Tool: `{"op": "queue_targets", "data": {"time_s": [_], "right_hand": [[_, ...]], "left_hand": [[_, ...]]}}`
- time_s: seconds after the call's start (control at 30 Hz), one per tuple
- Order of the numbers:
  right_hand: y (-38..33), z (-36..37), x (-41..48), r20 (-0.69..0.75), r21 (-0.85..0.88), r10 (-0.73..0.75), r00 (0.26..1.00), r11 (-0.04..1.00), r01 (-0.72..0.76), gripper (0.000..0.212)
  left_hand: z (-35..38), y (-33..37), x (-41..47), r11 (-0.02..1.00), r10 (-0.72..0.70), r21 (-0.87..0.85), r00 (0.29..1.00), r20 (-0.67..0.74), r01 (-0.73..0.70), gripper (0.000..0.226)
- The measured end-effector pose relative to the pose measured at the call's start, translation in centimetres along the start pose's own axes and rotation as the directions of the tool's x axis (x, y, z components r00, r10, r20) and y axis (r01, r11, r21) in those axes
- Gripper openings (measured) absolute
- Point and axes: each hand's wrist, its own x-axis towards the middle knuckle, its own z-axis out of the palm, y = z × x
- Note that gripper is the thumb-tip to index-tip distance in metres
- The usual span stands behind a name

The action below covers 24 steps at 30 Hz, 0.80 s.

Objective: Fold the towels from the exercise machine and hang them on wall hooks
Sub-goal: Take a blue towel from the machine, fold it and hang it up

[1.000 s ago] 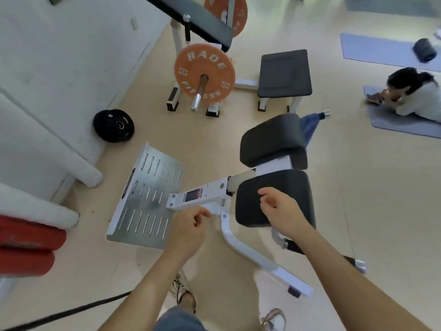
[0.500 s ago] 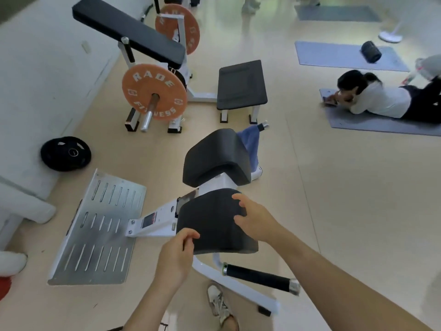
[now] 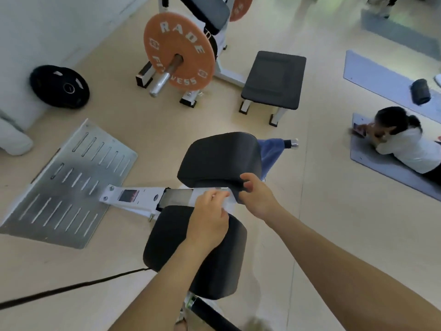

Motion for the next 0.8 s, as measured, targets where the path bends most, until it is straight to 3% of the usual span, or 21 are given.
{"op": "queue_targets", "data": {"time_s": [0.17, 0.23, 0.33, 0.37, 0.43, 0.5, 0.53, 0.7, 0.8], "right_hand": [[2.0, -2.9, 6.3, -0.036, -0.244, -0.125, 0.991, 0.963, 0.113, 0.030], [3.8, -5.1, 9.2, -0.085, -0.247, -0.093, 0.992, 0.967, 0.069, 0.019], [6.7, -8.3, 13.7, -0.138, 0.056, 0.146, 0.980, 0.989, -0.140, 0.003], [7.8, -9.1, 15.3, -0.139, 0.169, 0.229, 0.964, 0.964, -0.204, 0.007], [10.0, -10.5, 18.3, -0.084, 0.393, 0.329, 0.941, 0.878, -0.272, 0.040], [11.9, -11.7, 20.6, -0.005, 0.518, 0.313, 0.950, 0.813, -0.265, 0.062], [12.4, -12.0, 21.6, 0.047, 0.546, 0.282, 0.958, 0.796, -0.262, 0.060], [12.5, -12.7, 23.6, 0.218, 0.592, 0.225, 0.950, 0.744, -0.312, 0.014], [10.3, -14.5, 22.0, 0.329, 0.654, 0.104, 0.938, 0.692, -0.306, 0.008]], "left_hand": [[3.4, 1.9, 4.4, 0.981, 0.072, 0.186, 0.992, -0.105, -0.052, 0.048], [5.3, 2.7, 6.2, 0.959, 0.063, 0.281, 0.990, -0.128, -0.025, 0.051], [7.7, 3.8, 8.6, 0.894, -0.019, 0.431, 0.973, -0.231, 0.120, 0.054], [8.3, 4.2, 9.4, 0.867, -0.064, 0.460, 0.958, -0.281, 0.193, 0.055], [9.2, 5.2, 11.4, 0.801, -0.148, 0.504, 0.923, -0.355, 0.322, 0.060], [9.7, 6.1, 13.4, 0.731, -0.213, 0.548, 0.899, -0.382, 0.406, 0.069], [9.6, 6.4, 14.3, 0.707, -0.249, 0.559, 0.892, -0.376, 0.433, 0.073], [9.3, 8.0, 15.8, 0.659, -0.428, 0.515, 0.837, -0.342, 0.548, 0.072], [9.4, 9.4, 16.2, 0.748, -0.461, 0.347, 0.819, -0.342, 0.566, 0.050]]}}
